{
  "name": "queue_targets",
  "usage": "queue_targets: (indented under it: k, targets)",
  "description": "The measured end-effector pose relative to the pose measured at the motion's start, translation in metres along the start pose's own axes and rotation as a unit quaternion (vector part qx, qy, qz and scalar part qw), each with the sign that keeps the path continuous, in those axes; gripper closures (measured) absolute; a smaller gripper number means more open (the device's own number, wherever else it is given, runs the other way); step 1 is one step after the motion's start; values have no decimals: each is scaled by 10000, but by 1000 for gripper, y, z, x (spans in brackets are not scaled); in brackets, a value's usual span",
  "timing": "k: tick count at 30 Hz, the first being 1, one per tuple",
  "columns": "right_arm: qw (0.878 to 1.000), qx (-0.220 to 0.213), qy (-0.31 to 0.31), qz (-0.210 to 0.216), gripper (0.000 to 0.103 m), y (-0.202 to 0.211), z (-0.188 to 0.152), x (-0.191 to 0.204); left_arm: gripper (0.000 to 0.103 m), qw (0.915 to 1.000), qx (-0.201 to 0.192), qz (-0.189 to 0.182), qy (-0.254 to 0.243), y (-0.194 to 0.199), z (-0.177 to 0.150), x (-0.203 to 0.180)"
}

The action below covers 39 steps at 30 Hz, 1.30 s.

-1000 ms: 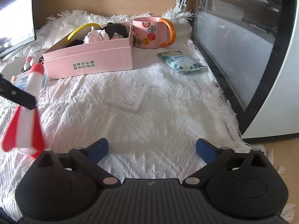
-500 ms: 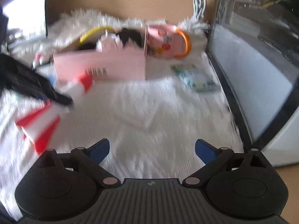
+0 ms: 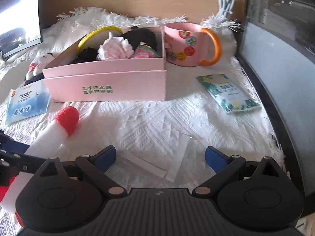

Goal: Organize soft objects
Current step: 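Lift the rocket with the left tool while the right tool reaches the clear plastic strip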

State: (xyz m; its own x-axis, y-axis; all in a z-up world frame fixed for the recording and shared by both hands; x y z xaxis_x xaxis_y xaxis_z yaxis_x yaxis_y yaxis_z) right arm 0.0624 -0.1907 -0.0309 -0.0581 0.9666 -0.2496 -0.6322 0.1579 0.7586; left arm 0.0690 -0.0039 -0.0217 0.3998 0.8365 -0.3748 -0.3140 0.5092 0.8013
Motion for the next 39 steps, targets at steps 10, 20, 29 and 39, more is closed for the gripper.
queue_targets:
  k: [10, 20, 29, 39]
  targets:
    - [9989, -35, 316, 345, 37, 18, 3, 11, 69, 9988, 288, -389, 83, 14, -24, -3]
    - [9979, -62, 602, 251, 51, 43, 7, 4, 70, 9961, 639, -586, -183, 18, -32, -13]
    - [9989, -83, 410, 202, 70, 63, 14, -15, 71, 9959, 53, -882, -183, 47, -4, -12]
    - [9991, 113, 407, -49, 69, 53, -9, -18, 71, 9955, 142, -934, 75, 39, -10, 0]
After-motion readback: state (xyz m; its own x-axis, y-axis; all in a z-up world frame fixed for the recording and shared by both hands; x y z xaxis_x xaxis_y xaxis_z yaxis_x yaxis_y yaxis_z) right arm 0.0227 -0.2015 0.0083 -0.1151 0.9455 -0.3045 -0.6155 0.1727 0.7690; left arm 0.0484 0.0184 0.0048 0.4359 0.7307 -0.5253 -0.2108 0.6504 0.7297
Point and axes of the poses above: each gripper's, at about its wrist camera, not at the fingertips, and y roughly against the way its jaws point, x to its left, z to its top, the point moved 7 cm from there along -y, roughly the way its jaws point, and after that the axes turned 12 degrees about -z, right-handed, at the moved point
